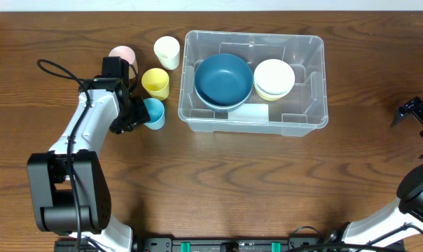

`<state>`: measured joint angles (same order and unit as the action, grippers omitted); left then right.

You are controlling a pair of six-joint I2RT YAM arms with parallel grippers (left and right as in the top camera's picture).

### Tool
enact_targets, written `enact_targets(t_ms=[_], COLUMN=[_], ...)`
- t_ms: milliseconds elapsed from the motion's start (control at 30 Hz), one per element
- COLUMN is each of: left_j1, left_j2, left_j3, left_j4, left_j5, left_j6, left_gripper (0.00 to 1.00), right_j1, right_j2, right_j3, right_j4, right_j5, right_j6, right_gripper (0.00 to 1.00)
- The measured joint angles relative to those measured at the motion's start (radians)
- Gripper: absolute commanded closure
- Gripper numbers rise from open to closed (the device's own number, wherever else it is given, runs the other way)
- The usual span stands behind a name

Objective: Pack container
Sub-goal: 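Carry the light blue cup into the bin and release it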

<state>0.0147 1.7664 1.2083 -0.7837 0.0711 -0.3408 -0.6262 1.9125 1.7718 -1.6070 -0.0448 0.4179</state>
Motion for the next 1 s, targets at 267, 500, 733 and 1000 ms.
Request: enact_targets(t_ms=[267, 500, 733, 1000], left_j1=[0.0, 0.0, 0.0, -0.003], left_j2=[0.0, 0.0, -0.07, -0.408], left_j3=[0.0, 0.0, 0.046, 0.232], left_j4=[0.0, -0.044, -0.174, -0.226], left_j5=[0.0, 0.0, 0.028, 0.048], left_j6=[-0.001, 0.001, 0.001, -0.003], left_gripper=[0.94, 0.94, 0.94, 0.94], right_j1=[0.0, 0.0, 0.0, 0.0], right_j2=[0.0, 0.0, 0.0, 0.0], right_j3=[0.0, 0.0, 0.0, 0.0], right_j4=[0.0, 0.0, 0.0, 0.0], right_j5=[0.0, 0.0, 0.0, 0.0], right_j6=[0.0, 0.0, 0.0, 0.0], right_gripper=[0.01, 0.01, 0.01, 0.01])
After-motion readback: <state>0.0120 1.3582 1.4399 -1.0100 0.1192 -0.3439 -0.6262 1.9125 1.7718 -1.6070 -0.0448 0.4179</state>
